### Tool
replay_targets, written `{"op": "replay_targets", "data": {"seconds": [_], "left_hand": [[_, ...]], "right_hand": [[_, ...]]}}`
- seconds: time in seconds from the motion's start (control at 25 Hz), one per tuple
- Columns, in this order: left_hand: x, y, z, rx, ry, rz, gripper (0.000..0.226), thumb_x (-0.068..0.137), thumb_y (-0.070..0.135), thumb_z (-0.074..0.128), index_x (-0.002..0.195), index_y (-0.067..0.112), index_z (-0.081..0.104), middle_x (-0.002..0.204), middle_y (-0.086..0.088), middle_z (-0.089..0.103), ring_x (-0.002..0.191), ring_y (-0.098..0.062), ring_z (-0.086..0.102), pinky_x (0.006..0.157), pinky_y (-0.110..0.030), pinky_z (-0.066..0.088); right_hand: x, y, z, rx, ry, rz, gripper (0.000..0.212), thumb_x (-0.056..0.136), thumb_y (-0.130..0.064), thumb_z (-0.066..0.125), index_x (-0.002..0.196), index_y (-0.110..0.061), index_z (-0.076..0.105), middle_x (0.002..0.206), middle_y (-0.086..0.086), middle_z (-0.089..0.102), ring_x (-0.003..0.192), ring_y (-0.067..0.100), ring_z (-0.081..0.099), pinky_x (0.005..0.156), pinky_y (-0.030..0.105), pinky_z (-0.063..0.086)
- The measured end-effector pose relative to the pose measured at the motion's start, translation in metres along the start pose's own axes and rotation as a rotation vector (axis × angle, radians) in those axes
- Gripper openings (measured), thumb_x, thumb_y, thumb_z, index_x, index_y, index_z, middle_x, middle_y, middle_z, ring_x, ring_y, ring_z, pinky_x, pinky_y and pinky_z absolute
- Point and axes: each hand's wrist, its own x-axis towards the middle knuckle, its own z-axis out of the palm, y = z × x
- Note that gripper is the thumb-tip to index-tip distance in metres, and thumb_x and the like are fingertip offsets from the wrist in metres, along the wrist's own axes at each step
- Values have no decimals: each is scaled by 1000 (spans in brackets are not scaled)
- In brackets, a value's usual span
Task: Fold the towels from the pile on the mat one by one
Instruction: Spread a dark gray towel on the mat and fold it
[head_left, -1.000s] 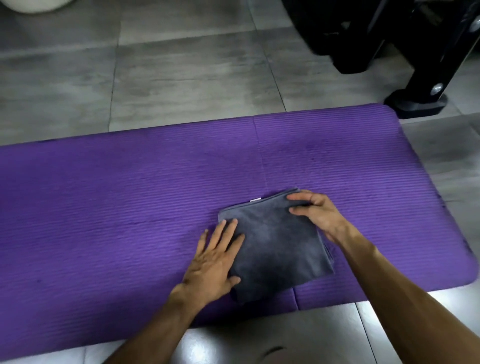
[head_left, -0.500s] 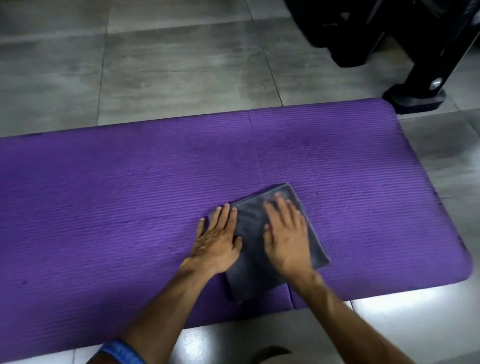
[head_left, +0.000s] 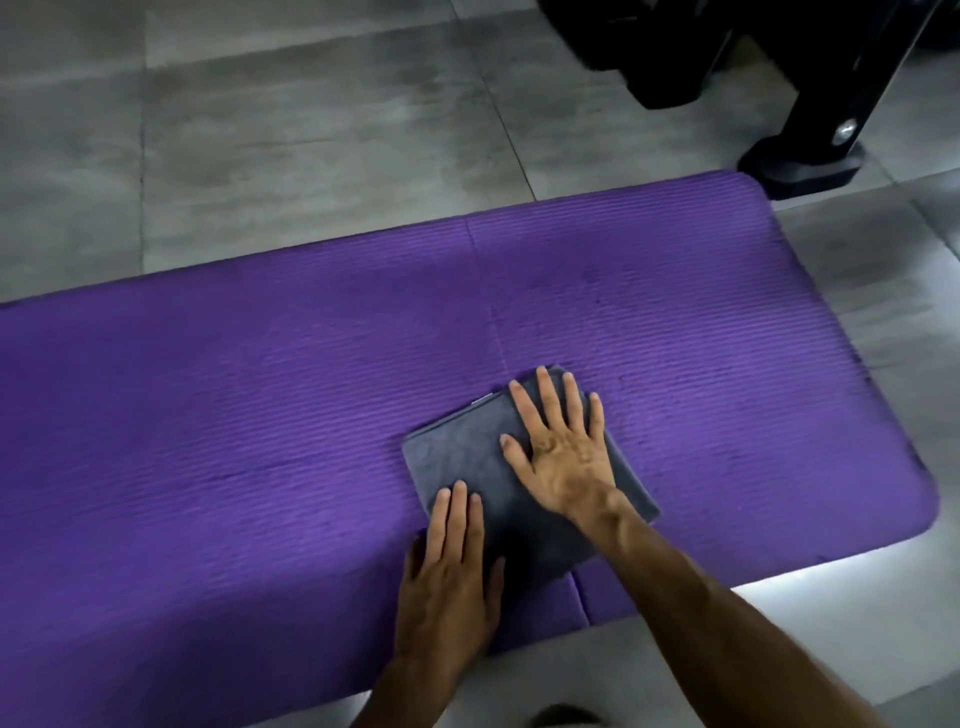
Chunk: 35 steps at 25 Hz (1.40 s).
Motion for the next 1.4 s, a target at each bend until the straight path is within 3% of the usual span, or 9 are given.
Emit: {"op": "replay_targets", "data": {"seconds": [0.28,0.48,0.64,0.76,0.84,1.0,1.08,1.24,1.4], "left_hand": [[-27,-28,-5,21,-90,525,65,66,18,61,129,28,55,151,1,42,142,-19,35,82,-22,56],[-17,-36,3,-56,-45,519,47,81,17,42,127,27,51,146,6,45,143,-11,27,75,-27,59],[-6,-32,-56,-475,-119,382,48,86,34,46,133,29,56,135,14,57,129,10,39,100,-22,45],[1,-40,-129,-730,-169,285,38,87,37,57,125,40,54,113,17,67,98,2,61,79,-12,46],[5,-49,-170,-1061,-184,221,28,83,16,63,109,28,61,89,12,67,79,-2,59,69,-15,44],[10,-78,-193,-1383,43,49,26,65,22,65,91,25,68,76,-7,58,68,-20,44,60,-28,35],[17,-100,-168,-1363,128,-100,23,61,29,63,83,26,69,77,0,60,73,-13,48,64,-22,40],[23,-145,-88,-858,19,-400,33,71,49,73,75,18,64,69,6,59,69,-13,51,67,-29,43],[31,-159,-66,-513,61,-513,12,83,18,72,86,11,64,85,-5,64,82,-25,59,72,-30,44]], "right_hand": [[-32,11,4,9,132,-130,62,99,-48,24,156,-24,20,163,6,14,149,33,15,119,50,10],[-120,67,20,-29,178,-343,61,99,-52,30,152,-21,33,162,3,23,149,27,22,118,48,20],[-122,71,0,-23,49,-380,70,78,-48,58,142,-22,46,150,4,45,139,29,41,114,43,24],[-107,52,-52,329,111,-300,43,61,-30,54,105,-30,52,97,-5,67,90,25,68,86,26,43],[-99,39,-108,682,67,-233,30,61,-21,57,91,-26,52,74,-9,61,64,14,59,61,22,43],[-68,22,-175,1205,-292,-245,34,62,-8,61,96,-6,57,74,1,55,68,8,48,59,24,38],[-45,5,-160,1280,-348,-121,27,71,-14,68,96,-12,61,81,5,58,73,12,51,63,27,39],[-16,-24,-61,1194,-359,267,13,85,-13,73,89,-20,63,82,1,65,74,14,59,62,24,48],[-12,-36,-19,845,-98,356,14,80,-18,71,93,-21,65,92,1,70,94,27,66,89,39,53]]}}
